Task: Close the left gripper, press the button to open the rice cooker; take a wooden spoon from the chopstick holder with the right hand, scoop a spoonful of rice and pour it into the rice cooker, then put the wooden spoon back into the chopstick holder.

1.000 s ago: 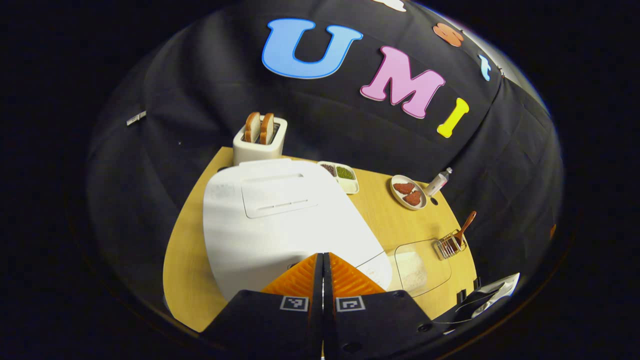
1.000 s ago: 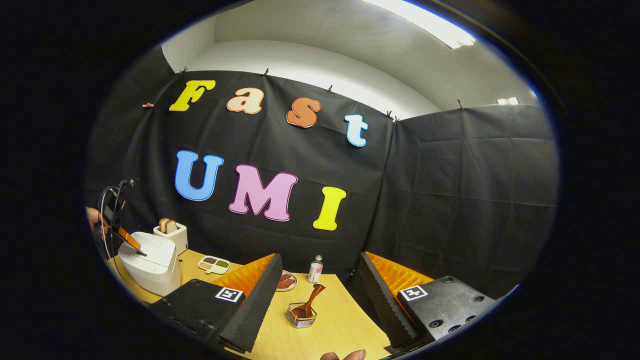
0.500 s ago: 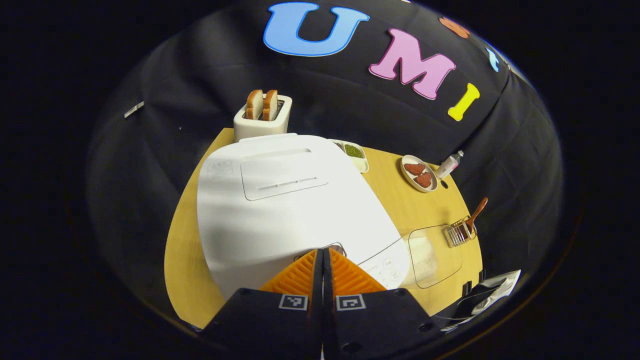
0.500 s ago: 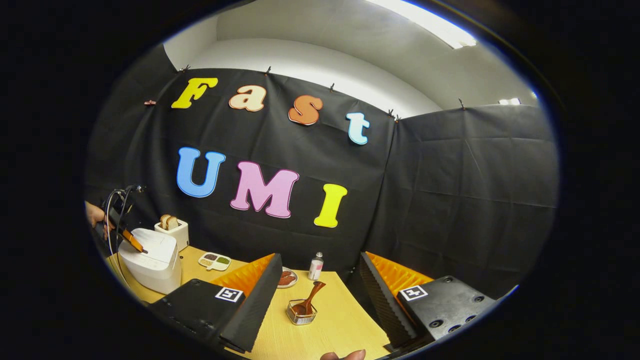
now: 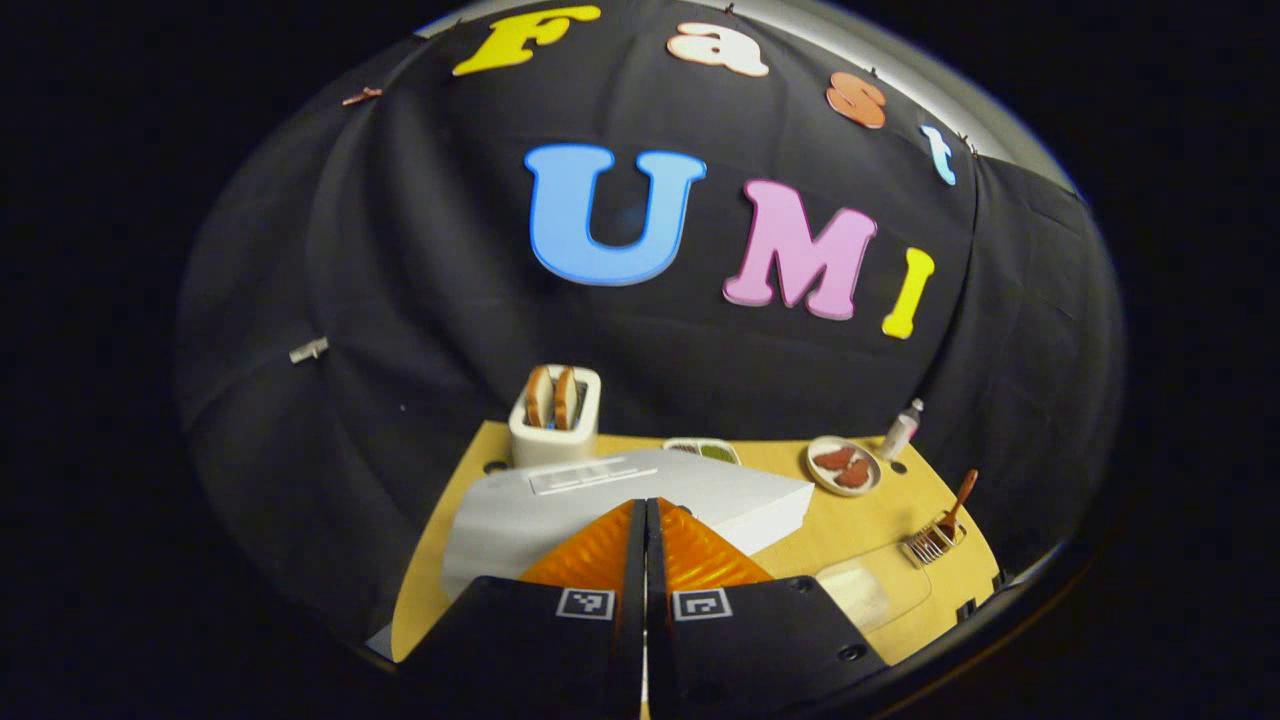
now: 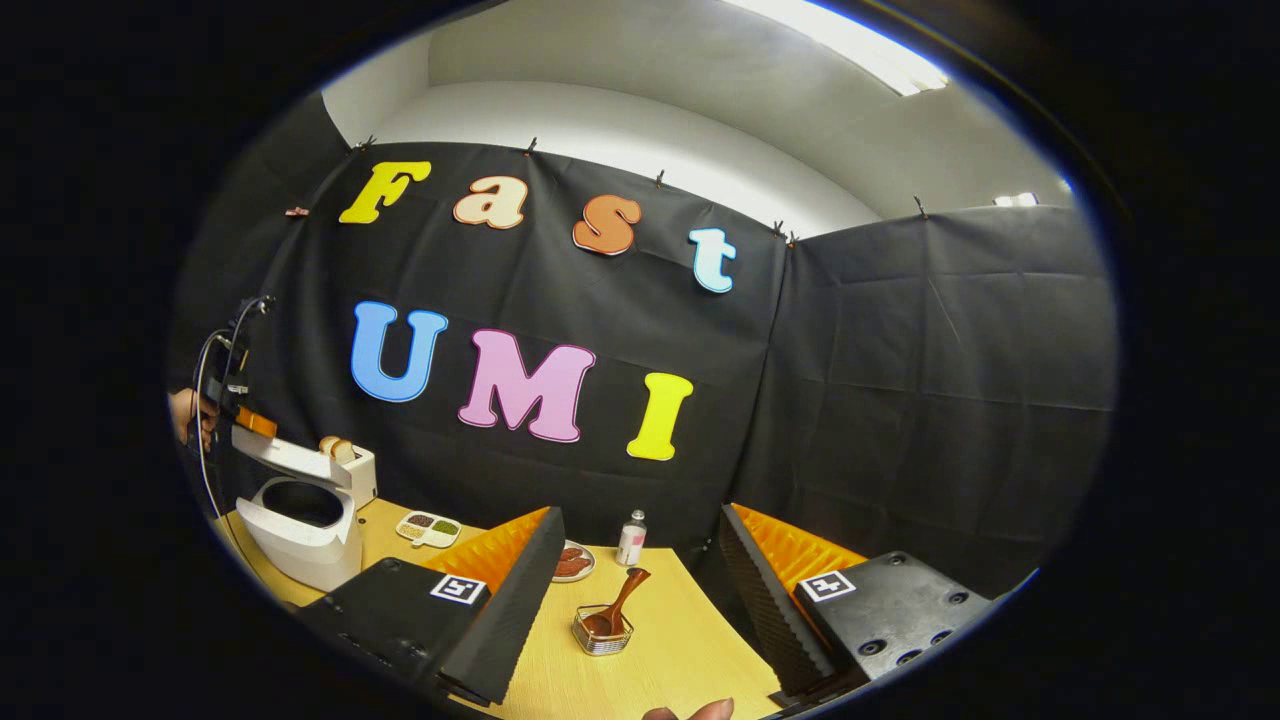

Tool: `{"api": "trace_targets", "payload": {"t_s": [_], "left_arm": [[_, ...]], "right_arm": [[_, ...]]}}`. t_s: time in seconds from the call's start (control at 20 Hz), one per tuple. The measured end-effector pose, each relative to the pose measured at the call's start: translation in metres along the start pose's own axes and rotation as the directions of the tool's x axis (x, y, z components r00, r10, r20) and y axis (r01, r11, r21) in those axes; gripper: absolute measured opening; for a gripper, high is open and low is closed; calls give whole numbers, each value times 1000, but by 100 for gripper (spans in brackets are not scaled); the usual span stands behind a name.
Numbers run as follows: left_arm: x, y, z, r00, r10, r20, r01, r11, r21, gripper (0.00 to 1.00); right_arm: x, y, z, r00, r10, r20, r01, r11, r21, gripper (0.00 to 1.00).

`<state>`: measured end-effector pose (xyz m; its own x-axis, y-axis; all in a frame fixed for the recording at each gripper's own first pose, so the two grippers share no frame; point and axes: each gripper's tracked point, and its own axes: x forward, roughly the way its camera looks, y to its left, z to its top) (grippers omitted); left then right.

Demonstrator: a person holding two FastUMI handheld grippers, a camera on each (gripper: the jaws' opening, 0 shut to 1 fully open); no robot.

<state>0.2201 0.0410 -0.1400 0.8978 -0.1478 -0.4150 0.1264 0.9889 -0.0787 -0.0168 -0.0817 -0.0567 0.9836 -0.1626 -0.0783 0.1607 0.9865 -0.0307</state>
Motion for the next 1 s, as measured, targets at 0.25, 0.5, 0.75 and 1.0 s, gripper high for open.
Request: {"api": "trace_targets", "payload": {"t_s": [0.25, 0.5, 0.75, 1.0], "left_arm": [[-56, -34, 52, 965, -30, 262, 13, 998, 65, 53], [-118, -52, 60, 926, 45, 375, -54, 998, 14, 99], [-179, -66, 44, 907, 129, 401, -120, 992, -48, 95], [-235, -76, 20, 887, 244, 391, -227, 970, -90, 95]], "right_arm": [[8, -2, -16, 999, 47, -15, -46, 999, 20, 98], [35, 4, -46, 985, 168, -46, -166, 986, 33, 98], [77, -9, -88, 970, 230, -84, -220, 969, 114, 97], [125, -16, -139, 952, 256, -169, -234, 962, 140, 98]]}}
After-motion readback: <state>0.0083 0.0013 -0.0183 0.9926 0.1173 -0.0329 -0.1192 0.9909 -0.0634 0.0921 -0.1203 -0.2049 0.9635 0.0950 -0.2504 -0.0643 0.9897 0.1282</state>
